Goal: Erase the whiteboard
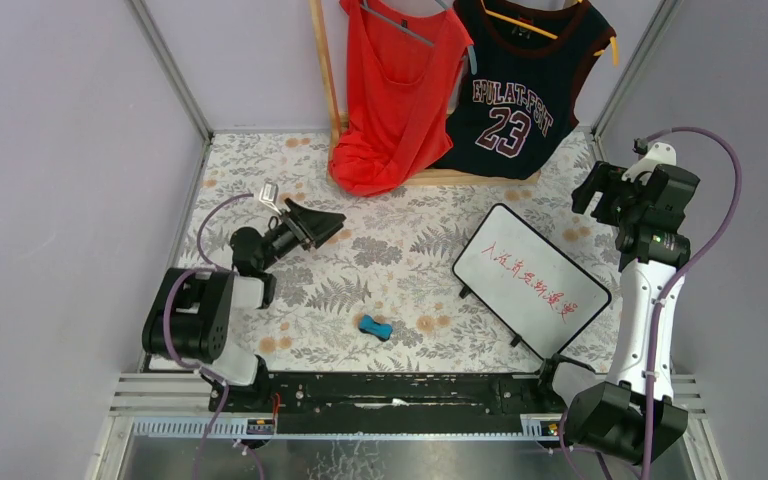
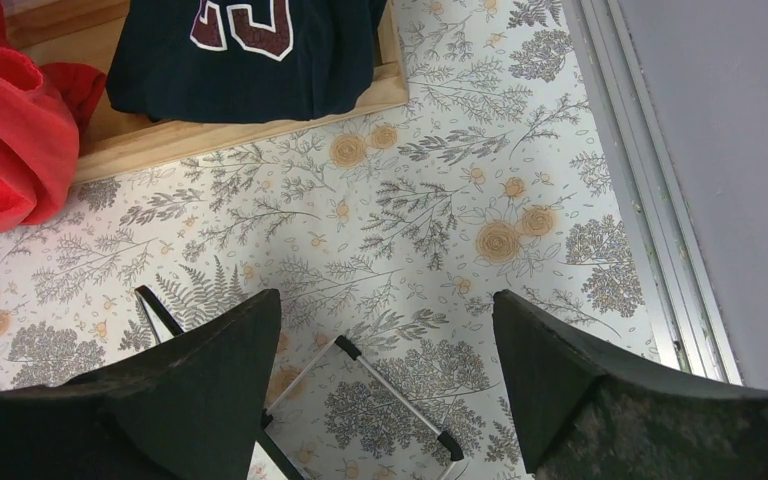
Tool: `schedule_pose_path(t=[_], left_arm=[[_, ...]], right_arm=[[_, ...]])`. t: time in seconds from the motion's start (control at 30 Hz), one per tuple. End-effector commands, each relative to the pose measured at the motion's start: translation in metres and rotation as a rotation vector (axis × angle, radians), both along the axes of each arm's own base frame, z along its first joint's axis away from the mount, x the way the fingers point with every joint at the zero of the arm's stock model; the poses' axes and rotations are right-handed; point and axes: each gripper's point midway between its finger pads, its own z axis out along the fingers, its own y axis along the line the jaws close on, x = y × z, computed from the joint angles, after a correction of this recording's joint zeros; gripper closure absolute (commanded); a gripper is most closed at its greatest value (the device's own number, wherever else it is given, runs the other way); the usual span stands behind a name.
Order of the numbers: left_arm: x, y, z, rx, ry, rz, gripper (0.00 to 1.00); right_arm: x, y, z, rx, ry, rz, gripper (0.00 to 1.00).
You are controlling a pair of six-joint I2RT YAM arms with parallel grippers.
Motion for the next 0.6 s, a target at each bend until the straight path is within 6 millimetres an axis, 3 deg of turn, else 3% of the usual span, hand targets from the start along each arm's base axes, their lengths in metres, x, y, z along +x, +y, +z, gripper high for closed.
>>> schedule_pose_path(t=[0.0,0.13,0.3,0.47,0.57], left_arm=[[0.006,-0.004,-0.002,0.167,-0.037,0.028,0.27],[0.016,0.001,-0.009,0.391,-0.001,0.118,0.28],[0.016,0.006,-0.001,0.657,0.042,0.176,0.28],[-0.002,-0.008,0.014,0.845,0.062,0.159,0.32],[-0.025,-0.018,0.013,1.014,0.082,0.122,0.32]], right_arm=[[0.003,0.004,0.020,-0.025,-0.072,0.036,0.15],[0.003,0.007,0.017,-0.019,-0.072,0.052,0.13],[0.003,0.013,0.012,-0.018,-0.069,0.097,0.14],[0.002,0.015,0.012,-0.016,-0.070,0.105,0.13],[0.003,0.017,0.011,-0.008,-0.068,0.114,0.13]])
